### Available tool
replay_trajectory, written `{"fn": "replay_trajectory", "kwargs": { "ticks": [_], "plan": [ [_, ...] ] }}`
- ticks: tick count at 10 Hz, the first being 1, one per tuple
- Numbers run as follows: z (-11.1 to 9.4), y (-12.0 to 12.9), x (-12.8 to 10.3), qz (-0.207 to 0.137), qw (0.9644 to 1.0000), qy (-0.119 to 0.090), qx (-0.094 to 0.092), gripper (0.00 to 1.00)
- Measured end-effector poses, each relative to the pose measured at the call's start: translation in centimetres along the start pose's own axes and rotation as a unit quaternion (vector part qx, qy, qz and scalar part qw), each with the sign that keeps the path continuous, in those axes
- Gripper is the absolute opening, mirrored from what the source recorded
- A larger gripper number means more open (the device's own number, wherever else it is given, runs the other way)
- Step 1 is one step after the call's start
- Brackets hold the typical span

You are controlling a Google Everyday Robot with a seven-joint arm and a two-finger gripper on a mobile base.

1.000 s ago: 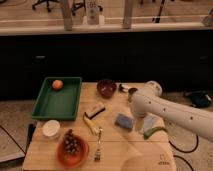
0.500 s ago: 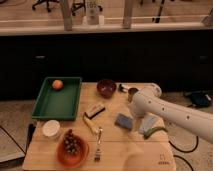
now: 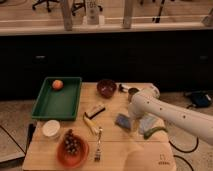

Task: Wipe tray with sponge

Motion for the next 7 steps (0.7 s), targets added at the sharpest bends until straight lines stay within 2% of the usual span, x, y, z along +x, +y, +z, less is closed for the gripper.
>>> {"fn": "replay_trajectory", "kwargs": {
  "ticks": [7],
  "plan": [
    [1.8, -0.7, -0.7, -0.001, 0.9998, -0.016, -0.008, 0.80]
  ]
}}
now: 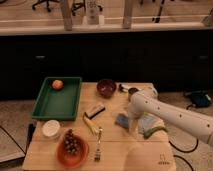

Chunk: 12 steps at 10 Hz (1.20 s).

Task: Wipe tray with sponge

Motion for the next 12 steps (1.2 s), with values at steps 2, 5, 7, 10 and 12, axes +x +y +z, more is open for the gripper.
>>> {"fn": "replay_trajectory", "kwargs": {
  "ticks": [2, 5, 7, 10, 12],
  "plan": [
    [0.5, -0.3, -0.3, -0.002, 1.0000, -0.002, -0.003, 0.76],
    [0.8, -0.7, -0.6, -0.003, 1.0000, -0.004, -0.005, 0.47],
    [1.0, -1.0, -0.7, -0.004, 1.0000, -0.005, -0.005, 0.28],
    [0.9, -1.8, -1.7, -0.004, 1.0000, 0.001, -0.004, 0.04],
    [0.3, -2.7, -3.0, -0.008, 0.9999, 0.007, 0.002, 0.03]
  ]
}}
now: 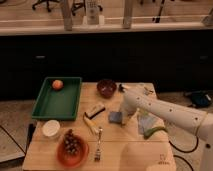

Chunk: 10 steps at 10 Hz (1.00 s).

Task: Wipe tray with sponge

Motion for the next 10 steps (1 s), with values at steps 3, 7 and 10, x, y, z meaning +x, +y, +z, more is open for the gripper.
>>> {"fn": "replay_trajectory", "kwargs": {
  "ticks": [3, 7, 10],
  "plan": [
    [-2.1, -1.0, -1.4, -0.009, 0.9999, 0.009, 0.009, 0.03],
    [-4.8, -2.5, -3.8, -0.026, 0.9993, 0.021, 0.015, 0.03],
    [-6.6, -4.0, -6.5, -0.043, 0.9986, 0.026, 0.019, 0.03]
  ]
}}
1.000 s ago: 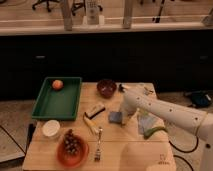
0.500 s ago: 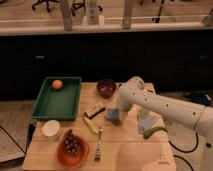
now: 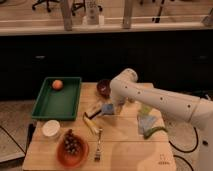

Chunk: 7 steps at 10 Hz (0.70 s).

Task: Wipe tray with sponge

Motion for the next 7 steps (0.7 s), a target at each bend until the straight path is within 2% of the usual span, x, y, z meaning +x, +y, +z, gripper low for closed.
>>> {"fn": "replay_trajectory", "kwargs": {
  "ticks": [2, 4, 7],
  "plan": [
    [-0.5, -0.8, 0.1, 0.000, 1.0000, 0.004, 0.005, 0.03],
    [-2.1, -2.2, -0.4, -0.004, 1.0000, 0.007, 0.006, 0.03],
    [-2.4, -3.3, -0.5, -0.008, 0.9999, 0.014, 0.006, 0.03]
  ]
}}
